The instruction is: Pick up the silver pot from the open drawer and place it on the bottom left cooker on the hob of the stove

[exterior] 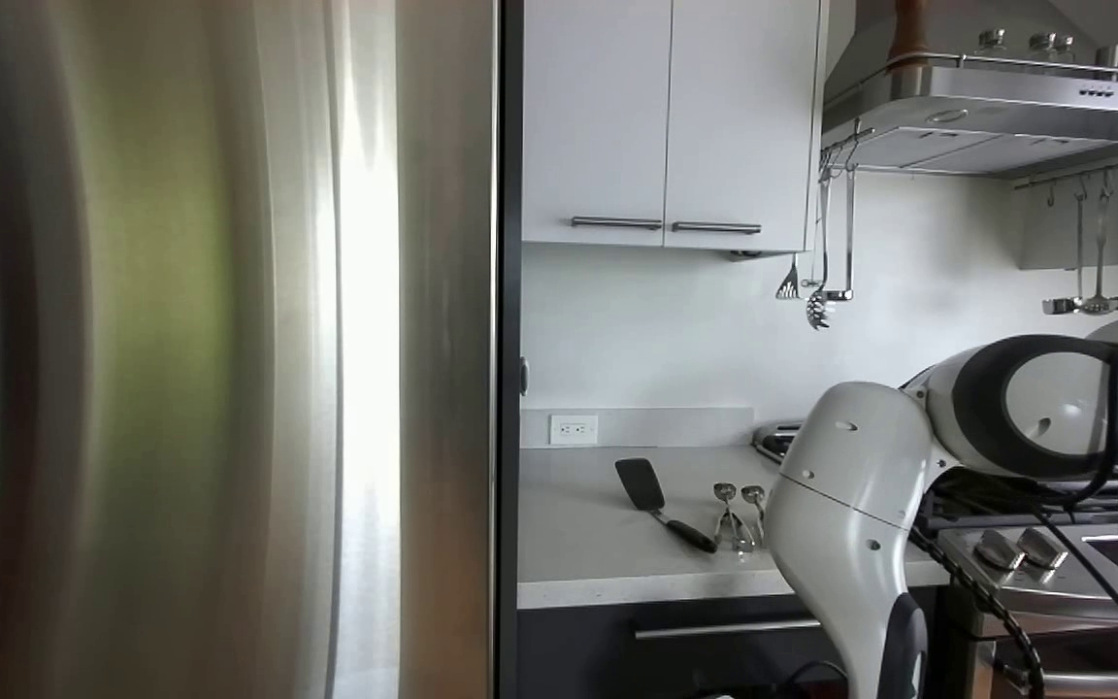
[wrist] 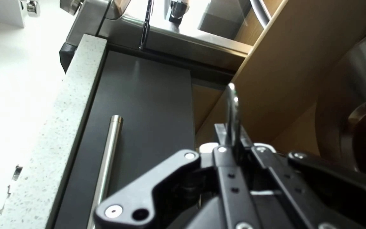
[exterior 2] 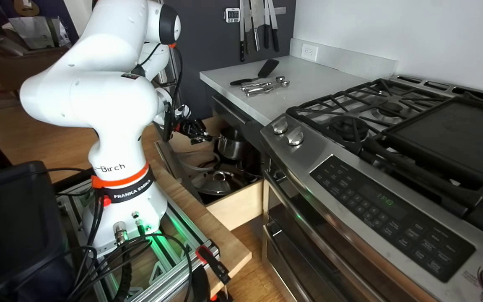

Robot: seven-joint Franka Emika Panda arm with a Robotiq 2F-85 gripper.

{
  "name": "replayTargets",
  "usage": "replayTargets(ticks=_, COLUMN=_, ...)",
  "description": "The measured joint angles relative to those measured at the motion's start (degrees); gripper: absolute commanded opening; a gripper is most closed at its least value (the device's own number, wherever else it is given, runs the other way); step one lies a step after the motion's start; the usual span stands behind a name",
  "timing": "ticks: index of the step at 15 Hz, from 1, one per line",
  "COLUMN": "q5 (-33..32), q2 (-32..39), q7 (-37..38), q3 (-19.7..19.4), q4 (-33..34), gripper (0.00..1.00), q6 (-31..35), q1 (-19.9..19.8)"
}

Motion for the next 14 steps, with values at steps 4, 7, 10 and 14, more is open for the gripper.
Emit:
replayTargets(ticks=4, q5=0.51, q2=-1.22, q7=-0.62, q3=1.81, q4=-1.96, gripper=0.02, q6=1.06, q1=0.03)
replayTargets(ticks=7, q5=1.41, q2=-2.94, q7=-0.86, q3=2.64, q4=-3.91, gripper=0.02, q6=2.13, q1=-0.04)
replayTargets(ticks=10, q5=2.25, q2=-5.19, q7=-1.42, q3=3.60, q4=-6.03, gripper=0.02, q6=3.06, q1=-0.04)
replayTargets(ticks=14, q5=5.02, q2=-8.37, q7=-1.48, q3=4.82, q4=-8.59, gripper=0.02, q6=2.28, q1=0.74)
